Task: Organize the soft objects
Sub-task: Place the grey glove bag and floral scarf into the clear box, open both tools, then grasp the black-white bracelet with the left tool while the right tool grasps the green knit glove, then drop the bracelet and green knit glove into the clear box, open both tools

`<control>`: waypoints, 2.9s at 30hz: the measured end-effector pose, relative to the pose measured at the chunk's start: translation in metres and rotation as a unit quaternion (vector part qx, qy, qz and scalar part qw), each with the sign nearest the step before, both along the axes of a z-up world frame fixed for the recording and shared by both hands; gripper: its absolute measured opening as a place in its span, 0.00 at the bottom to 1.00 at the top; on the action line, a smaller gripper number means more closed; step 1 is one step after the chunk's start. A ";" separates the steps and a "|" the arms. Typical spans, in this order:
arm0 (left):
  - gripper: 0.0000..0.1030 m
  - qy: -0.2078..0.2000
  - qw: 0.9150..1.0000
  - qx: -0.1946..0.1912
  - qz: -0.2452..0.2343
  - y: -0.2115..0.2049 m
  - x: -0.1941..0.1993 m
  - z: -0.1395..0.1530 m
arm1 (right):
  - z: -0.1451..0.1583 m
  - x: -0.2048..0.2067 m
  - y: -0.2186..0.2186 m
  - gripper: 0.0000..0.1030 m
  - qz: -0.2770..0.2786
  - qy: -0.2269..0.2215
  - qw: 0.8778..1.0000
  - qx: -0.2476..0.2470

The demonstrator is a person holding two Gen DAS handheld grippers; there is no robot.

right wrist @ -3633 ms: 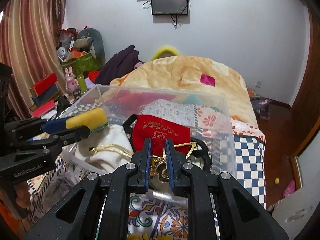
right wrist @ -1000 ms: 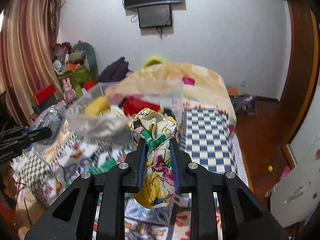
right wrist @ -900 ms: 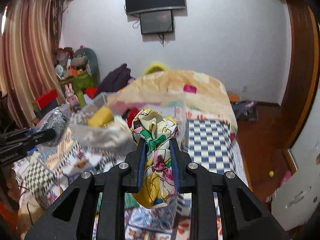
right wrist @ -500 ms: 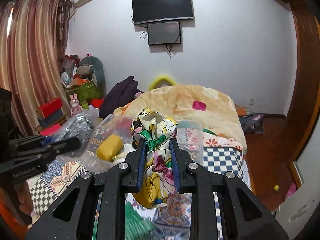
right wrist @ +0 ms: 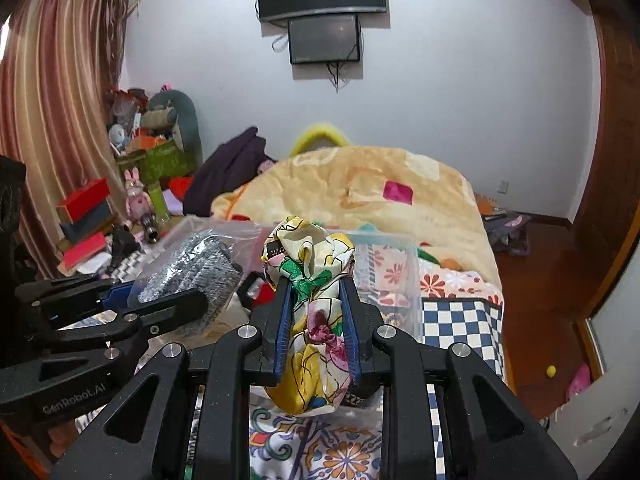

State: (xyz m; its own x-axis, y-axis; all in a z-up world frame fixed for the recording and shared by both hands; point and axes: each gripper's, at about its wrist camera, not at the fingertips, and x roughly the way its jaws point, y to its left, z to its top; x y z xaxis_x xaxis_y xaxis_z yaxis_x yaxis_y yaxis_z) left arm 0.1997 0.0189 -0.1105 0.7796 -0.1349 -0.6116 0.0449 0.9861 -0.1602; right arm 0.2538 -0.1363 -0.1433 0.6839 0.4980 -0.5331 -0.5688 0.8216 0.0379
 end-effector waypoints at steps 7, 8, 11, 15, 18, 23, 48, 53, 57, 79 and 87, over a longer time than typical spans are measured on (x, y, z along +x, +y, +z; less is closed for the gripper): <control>0.26 0.022 1.000 0.006 -0.002 -0.002 0.014 -0.017 | -0.015 0.004 0.006 0.21 0.004 0.022 0.999 -0.025; 0.26 0.021 1.000 0.006 -0.003 -0.003 0.014 -0.017 | -0.016 0.003 0.006 0.22 0.004 0.022 0.999 -0.028; 0.27 0.021 1.000 0.009 -0.006 -0.004 0.012 -0.017 | -0.015 0.003 0.004 0.28 0.003 0.024 0.999 -0.029; 0.34 0.022 1.000 0.011 -0.005 -0.004 0.007 -0.015 | -0.012 0.003 0.000 0.39 0.001 0.026 0.999 -0.028; 0.48 0.019 1.000 0.005 0.005 0.001 0.001 -0.011 | -0.008 0.001 -0.004 0.46 0.001 0.021 0.999 -0.027; 0.54 0.006 1.000 -0.005 0.008 0.007 -0.012 0.001 | 0.005 -0.009 -0.010 0.61 0.001 0.000 1.000 -0.020; 0.77 0.069 0.998 0.007 -0.006 0.009 -0.086 -0.046 | -0.055 -0.068 -0.007 0.81 0.063 0.064 0.995 -0.036; 0.77 0.073 0.997 -0.012 -0.006 0.007 -0.088 -0.052 | -0.077 -0.071 0.001 0.81 0.071 0.082 0.992 -0.065; 0.77 0.065 0.998 -0.013 -0.019 -0.001 -0.084 -0.047 | -0.081 -0.072 -0.008 0.75 0.069 0.088 0.992 -0.058; 0.22 0.091 0.995 0.012 -0.046 -0.031 -0.058 -0.070 | -0.056 -0.078 -0.053 0.18 0.026 0.051 0.998 -0.032; 0.19 0.044 0.998 0.016 -0.038 -0.018 -0.084 -0.037 | -0.035 -0.082 -0.050 0.17 0.030 0.022 0.999 -0.020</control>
